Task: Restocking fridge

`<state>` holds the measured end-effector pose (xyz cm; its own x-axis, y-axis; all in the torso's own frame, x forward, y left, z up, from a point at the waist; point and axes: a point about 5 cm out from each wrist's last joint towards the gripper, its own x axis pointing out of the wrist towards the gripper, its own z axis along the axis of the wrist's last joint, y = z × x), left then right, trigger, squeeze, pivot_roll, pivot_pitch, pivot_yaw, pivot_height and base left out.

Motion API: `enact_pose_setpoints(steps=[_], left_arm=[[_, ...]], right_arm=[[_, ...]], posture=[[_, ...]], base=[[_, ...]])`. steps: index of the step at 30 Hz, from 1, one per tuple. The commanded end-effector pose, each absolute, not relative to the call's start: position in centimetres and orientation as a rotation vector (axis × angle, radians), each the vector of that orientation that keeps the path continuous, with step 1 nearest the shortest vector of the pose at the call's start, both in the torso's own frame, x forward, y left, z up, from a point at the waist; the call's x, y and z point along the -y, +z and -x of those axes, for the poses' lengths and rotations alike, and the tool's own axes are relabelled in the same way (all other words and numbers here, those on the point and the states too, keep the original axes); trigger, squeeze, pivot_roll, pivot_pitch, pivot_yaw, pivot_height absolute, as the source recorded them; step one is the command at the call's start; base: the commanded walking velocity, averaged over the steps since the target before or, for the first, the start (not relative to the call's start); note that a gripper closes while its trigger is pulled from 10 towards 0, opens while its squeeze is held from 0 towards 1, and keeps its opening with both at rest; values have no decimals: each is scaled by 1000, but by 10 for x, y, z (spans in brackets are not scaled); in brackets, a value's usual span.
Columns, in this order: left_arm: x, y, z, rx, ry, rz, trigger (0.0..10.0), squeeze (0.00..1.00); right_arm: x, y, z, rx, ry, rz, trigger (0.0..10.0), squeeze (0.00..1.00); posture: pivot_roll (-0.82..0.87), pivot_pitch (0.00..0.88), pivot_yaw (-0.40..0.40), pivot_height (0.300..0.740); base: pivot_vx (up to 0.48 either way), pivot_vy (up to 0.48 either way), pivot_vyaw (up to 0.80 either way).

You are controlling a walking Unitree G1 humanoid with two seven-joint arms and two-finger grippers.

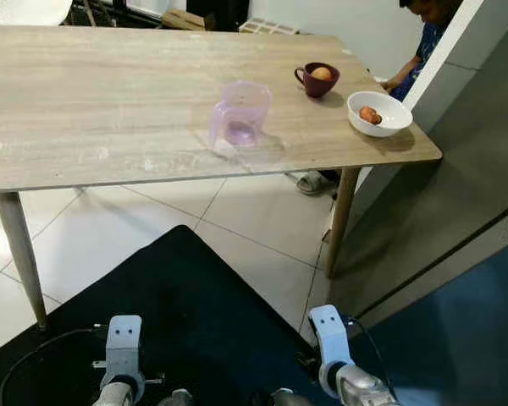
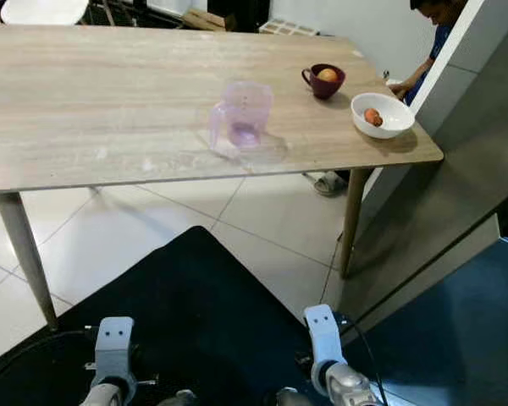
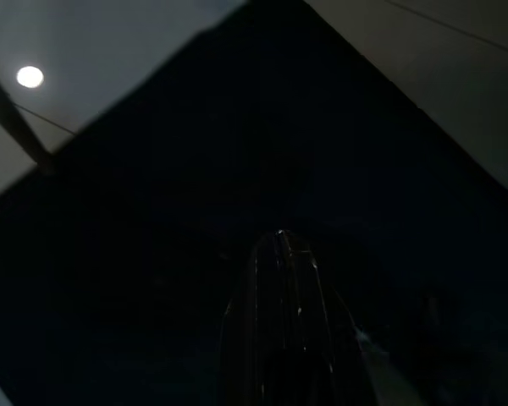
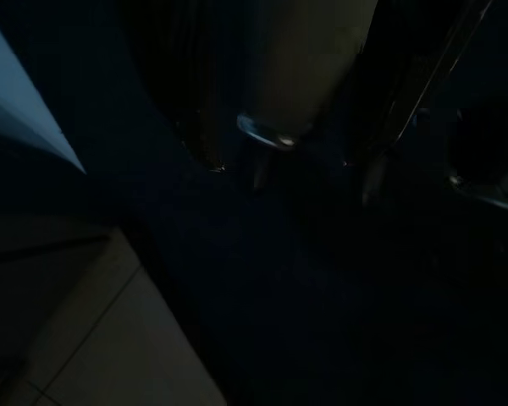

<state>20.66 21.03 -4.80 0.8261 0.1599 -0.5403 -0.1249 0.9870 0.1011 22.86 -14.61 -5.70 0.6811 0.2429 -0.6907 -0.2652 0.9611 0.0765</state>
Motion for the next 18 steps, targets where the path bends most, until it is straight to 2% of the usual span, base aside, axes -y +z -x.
enact_pose_setpoints(steps=[1, 11, 18], left_arm=[[-210, -52, -202, -591, 155, -76, 10000, 0], [-214, -45, -214, -538, 168, 2, 10000, 0], [-213, -47, -212, -538, 174, 15, 10000, 0]], right_arm=[[148, -59, -227, -776, 261, 22, 10000, 0], [134, -51, -238, -728, 295, 0, 10000, 0], [132, -51, -239, -728, 308, 14, 10000, 0]], posture=[[-27, 88, -61, 707], [-15, 44, -59, 707], [-19, 28, -62, 707]], base=[[0, 0, 0], [0, 0, 0], [317, 0, 0]])
